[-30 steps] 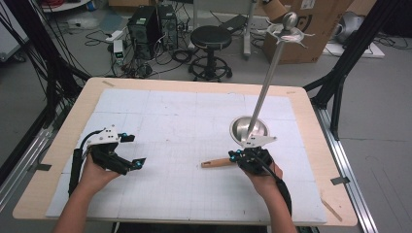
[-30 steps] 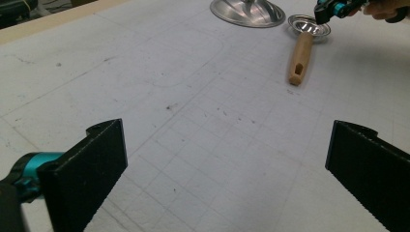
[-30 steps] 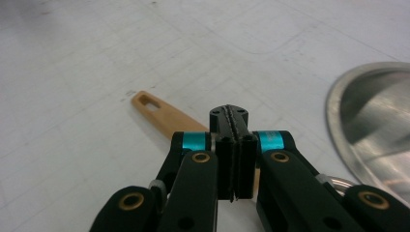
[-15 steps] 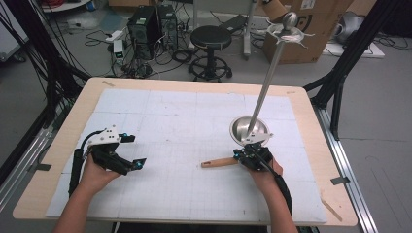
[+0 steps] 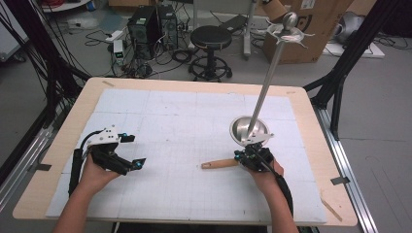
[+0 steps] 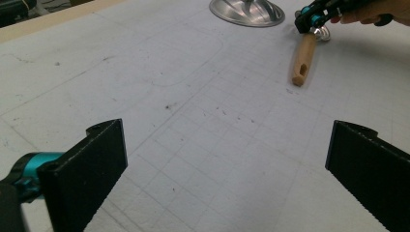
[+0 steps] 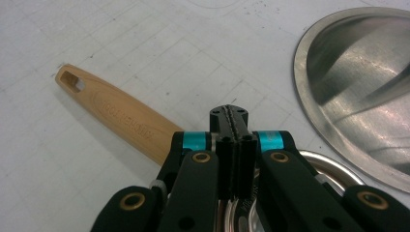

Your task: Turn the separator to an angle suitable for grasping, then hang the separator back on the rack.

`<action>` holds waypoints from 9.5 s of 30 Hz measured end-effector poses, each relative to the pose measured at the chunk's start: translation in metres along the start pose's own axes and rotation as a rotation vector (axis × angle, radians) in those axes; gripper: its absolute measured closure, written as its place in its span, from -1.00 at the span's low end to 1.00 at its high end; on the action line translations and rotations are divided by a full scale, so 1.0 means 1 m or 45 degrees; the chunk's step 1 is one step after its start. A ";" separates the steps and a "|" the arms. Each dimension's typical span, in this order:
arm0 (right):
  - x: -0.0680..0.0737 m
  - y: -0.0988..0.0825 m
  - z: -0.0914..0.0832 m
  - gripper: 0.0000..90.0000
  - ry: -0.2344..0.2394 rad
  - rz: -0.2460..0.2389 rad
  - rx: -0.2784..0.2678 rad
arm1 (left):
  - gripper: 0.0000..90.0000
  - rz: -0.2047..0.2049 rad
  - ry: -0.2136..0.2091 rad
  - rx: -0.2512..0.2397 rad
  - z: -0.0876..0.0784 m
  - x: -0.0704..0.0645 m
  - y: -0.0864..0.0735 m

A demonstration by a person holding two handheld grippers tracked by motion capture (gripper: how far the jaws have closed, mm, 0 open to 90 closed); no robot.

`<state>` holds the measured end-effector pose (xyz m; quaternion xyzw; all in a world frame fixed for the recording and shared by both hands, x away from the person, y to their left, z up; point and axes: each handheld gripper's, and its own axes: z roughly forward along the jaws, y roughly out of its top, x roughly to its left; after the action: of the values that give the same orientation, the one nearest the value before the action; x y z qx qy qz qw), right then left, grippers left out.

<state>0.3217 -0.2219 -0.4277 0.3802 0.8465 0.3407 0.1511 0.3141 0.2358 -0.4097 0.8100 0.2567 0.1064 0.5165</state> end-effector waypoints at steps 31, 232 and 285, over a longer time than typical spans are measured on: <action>0.015 -0.011 -0.017 1.00 0.060 0.013 0.036 | -0.96 0.001 0.000 -0.015 -0.003 0.000 0.001; -0.004 0.028 0.007 0.17 0.152 -0.293 0.343 | -0.96 -0.003 -0.069 -0.062 -0.007 -0.001 0.003; 0.002 0.042 0.011 0.53 0.177 -0.319 0.523 | -0.96 0.001 -0.066 -0.058 -0.007 -0.001 0.003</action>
<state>0.3487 -0.1953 -0.4063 0.2708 0.9468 0.1655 0.0533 0.3112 0.2400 -0.4035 0.8007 0.2405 0.0915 0.5410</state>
